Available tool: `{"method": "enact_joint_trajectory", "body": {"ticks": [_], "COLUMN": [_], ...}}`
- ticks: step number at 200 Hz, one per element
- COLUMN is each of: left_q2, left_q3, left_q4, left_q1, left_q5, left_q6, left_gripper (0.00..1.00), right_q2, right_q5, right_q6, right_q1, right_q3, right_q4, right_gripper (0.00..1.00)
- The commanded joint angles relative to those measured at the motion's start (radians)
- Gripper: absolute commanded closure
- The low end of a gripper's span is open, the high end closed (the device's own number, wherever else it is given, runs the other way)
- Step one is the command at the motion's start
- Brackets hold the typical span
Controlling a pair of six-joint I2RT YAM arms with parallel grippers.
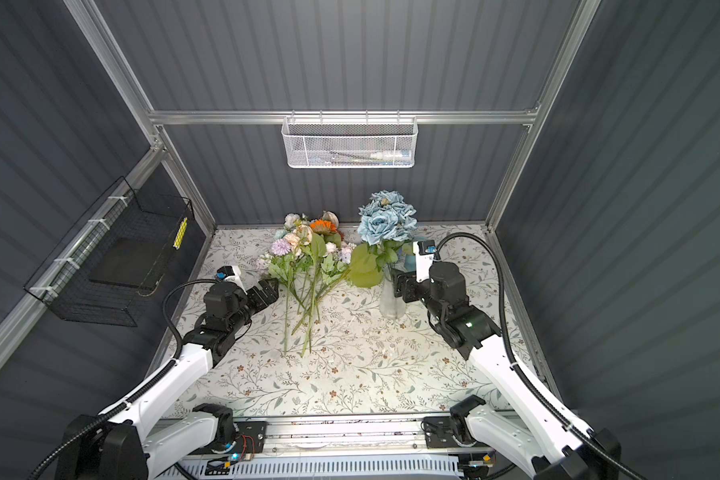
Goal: Arrange the flowers into the vase
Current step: 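Lower the blue rose stems into the clear glass vase with the right gripper, then open the right gripper to release the roses while the left gripper reaches into the stems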
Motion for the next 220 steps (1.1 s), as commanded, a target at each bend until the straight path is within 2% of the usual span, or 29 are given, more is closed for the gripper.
{"method": "enact_joint_trajectory", "body": {"ticks": [1,29,68,92,127,186,220], "left_q2": [0.006,0.055,0.173,0.237,0.329,0.424,0.433], "left_q3": [-0.002,-0.002,0.015,0.023,0.023,0.059,0.060], "left_q4": [-0.099,-0.117,-0.126,-0.108,-0.077,-0.057,-0.056], "left_q1": [0.007,0.007,0.003,-0.014,-0.053,-0.114,-0.130], "left_q5": [0.007,0.091,0.165,0.212,0.193,0.139,0.111], "left_q6": [0.056,0.096,0.125,0.136,0.142,0.184,0.194], "left_gripper": [0.01,0.13,0.28,0.32,0.39,0.59,0.78], "right_q2": [-0.053,-0.091,-0.055,-0.032,-0.019,-0.023,-0.023], "right_q5": [-0.064,-0.076,-0.076,-0.090,-0.090,-0.089,-0.089], "right_q6": [0.060,0.108,0.139,0.143,0.149,0.148,0.148], "right_q1": [-0.002,-0.004,-0.004,-0.004,-0.004,-0.004,-0.004], "right_q3": [-0.051,-0.097,-0.116,-0.116,-0.123,-0.122,-0.120], "right_q4": [-0.009,0.051,0.116,0.133,0.141,0.142,0.145], "right_gripper": [0.13,0.10,0.06,0.04,0.02,0.01,0.01]}}
